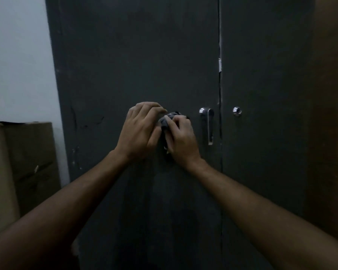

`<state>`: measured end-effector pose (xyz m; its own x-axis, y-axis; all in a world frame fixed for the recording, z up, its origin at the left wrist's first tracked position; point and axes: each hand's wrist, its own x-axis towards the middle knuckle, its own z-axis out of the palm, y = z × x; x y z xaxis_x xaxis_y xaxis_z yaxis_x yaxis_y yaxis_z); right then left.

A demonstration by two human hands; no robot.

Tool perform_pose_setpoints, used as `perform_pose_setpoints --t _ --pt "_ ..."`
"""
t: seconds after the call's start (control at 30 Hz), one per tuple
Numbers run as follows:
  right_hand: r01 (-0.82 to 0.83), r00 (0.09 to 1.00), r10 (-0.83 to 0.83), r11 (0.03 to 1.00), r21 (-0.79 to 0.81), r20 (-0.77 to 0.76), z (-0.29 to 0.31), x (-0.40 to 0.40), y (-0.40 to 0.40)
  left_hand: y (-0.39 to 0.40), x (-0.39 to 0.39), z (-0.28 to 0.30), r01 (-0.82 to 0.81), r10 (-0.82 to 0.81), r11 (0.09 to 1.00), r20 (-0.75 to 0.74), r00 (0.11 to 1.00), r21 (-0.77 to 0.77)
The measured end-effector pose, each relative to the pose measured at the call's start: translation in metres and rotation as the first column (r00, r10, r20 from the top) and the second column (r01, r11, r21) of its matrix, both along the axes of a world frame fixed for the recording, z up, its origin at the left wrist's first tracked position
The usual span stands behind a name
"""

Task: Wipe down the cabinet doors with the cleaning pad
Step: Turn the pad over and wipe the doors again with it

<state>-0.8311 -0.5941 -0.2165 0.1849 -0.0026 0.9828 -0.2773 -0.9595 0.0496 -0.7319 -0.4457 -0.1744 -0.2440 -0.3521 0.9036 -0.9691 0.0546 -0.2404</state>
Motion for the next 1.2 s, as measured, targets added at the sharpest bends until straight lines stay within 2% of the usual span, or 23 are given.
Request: perform_pose_setpoints --t 0.13,0.2,0.27,0.3,0.37,0.43,0.47,0.53,0.6,0.63,0.7,0.8,0.87,0.9,0.97,1.03,1.07,1.1,1.13,1.17,1.2 --pt "-0.079 0.98 0.06 0.993 0.092 0.191 0.025 0.056 0.049 0.041 0.015 0.009 0.02 -0.021 1.0 -0.041 0.999 -0.018" --pt "-0.031 0.985 0.014 0.995 0.092 0.175 0.034 0.09 0.083 0.057 0.023 0.011 0.005 -0.009 0.998 -0.058 0.998 -0.063" --pt "0.001 0.999 -0.003 0.998 -0.062 -0.033 0.011 0.12 0.119 0.072 0.031 0.016 -0.017 0.012 0.997 -0.062 0.998 -0.078" --pt "-0.068 0.984 0.039 0.983 -0.171 -0.171 -0.013 0.128 0.133 0.079 0.036 0.019 -0.037 0.033 0.998 -0.066 0.997 -0.052" --pt "-0.256 0.897 0.078 0.894 -0.368 -0.435 -0.064 0.119 0.136 0.091 0.045 0.028 -0.107 0.113 0.991 -0.062 0.992 0.08" --pt "-0.326 0.835 -0.009 0.796 -0.509 -0.55 -0.08 0.095 0.114 0.1 0.054 0.035 -0.197 0.206 0.95 -0.015 0.978 0.242" --pt "-0.314 0.846 -0.04 0.77 -0.556 -0.532 -0.075 0.089 0.103 0.104 0.058 0.037 -0.224 0.233 0.926 0.01 0.973 0.304" --pt "-0.261 0.916 0.039 0.814 -0.52 -0.4 -0.049 0.089 0.095 0.111 0.065 0.043 -0.24 0.246 0.891 0.036 0.969 0.386" --pt "-0.233 0.963 0.173 0.922 -0.31 -0.208 -0.026 0.109 0.113 0.117 0.069 0.048 -0.23 0.243 0.871 0.026 0.97 0.434" --pt "-0.229 0.968 0.194 0.945 -0.234 -0.162 -0.025 0.123 0.127 0.12 0.07 0.05 -0.223 0.242 0.863 0.017 0.97 0.454" --pt "-0.252 0.953 0.192 0.931 -0.265 -0.234 -0.048 0.143 0.151 0.123 0.072 0.052 -0.219 0.243 0.849 0.013 0.97 0.481" --pt "-0.389 0.86 0.116 0.779 -0.491 -0.497 -0.082 0.119 0.128 0.127 0.072 0.051 -0.227 0.243 0.824 0.038 0.969 0.519" --pt "-0.351 0.87 0.04 0.749 -0.562 -0.491 -0.068 0.081 0.087 0.128 0.073 0.05 -0.236 0.248 0.806 0.052 0.967 0.542" --pt "-0.297 0.906 0.043 0.772 -0.562 -0.42 -0.055 0.064 0.066 0.128 0.074 0.05 -0.253 0.264 0.797 0.061 0.963 0.548" --pt "-0.149 0.982 0.072 0.865 -0.479 -0.175 -0.016 0.033 0.027 0.123 0.073 0.048 -0.309 0.302 0.799 0.1 0.948 0.515" --pt "-0.038 0.993 0.058 0.981 -0.188 0.101 0.023 0.024 0.012 0.114 0.066 0.044 -0.375 0.34 0.821 0.159 0.927 0.431" --pt "-0.031 0.973 0.034 0.999 -0.014 0.226 0.034 0.03 0.015 0.108 0.061 0.041 -0.388 0.35 0.835 0.167 0.922 0.39" --pt "-0.05 0.951 0.018 0.994 0.094 0.309 0.036 0.041 0.024 0.101 0.056 0.038 -0.38 0.347 0.853 0.155 0.925 0.358" --pt "-0.056 0.95 0.019 0.992 0.11 0.313 0.028 0.052 0.034 0.095 0.051 0.035 -0.358 0.332 0.872 0.135 0.934 0.333" --pt "-0.052 0.971 0.04 0.998 0.047 0.235 0.012 0.061 0.043 0.089 0.048 0.033 -0.335 0.314 0.891 0.116 0.942 0.308" --pt "-0.045 0.994 0.054 0.995 -0.093 0.098 -0.011 0.064 0.048 0.084 0.045 0.032 -0.311 0.294 0.907 0.102 0.95 0.284"
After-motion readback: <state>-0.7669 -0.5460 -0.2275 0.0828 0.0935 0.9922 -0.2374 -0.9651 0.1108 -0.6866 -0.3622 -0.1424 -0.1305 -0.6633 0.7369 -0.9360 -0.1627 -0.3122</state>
